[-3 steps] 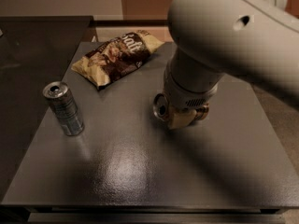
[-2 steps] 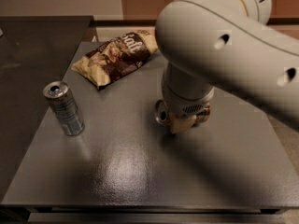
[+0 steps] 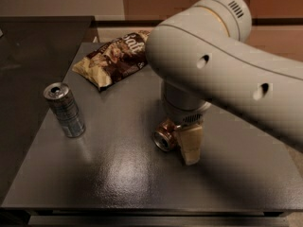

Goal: Knock orange can over

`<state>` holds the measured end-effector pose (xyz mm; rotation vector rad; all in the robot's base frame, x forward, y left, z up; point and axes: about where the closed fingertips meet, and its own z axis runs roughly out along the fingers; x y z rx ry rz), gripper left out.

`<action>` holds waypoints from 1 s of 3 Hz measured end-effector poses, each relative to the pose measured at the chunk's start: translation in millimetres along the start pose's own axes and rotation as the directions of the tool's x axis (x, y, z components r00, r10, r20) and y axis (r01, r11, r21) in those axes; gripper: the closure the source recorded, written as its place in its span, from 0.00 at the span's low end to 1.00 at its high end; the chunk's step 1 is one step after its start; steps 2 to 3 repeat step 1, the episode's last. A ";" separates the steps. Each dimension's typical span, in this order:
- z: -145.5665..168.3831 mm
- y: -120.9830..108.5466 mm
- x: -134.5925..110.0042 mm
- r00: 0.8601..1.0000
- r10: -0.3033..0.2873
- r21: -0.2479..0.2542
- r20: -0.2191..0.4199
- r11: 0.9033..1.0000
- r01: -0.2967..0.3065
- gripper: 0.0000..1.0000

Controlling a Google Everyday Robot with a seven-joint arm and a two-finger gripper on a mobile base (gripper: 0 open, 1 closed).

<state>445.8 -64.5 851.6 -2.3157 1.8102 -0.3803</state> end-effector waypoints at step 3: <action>-0.1 0.0 0.0 1.000 0.000 0.000 0.000 1.000 0.000 0.00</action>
Offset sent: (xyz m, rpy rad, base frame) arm 0.0000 0.0000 0.0000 0.0000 0.0000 0.0000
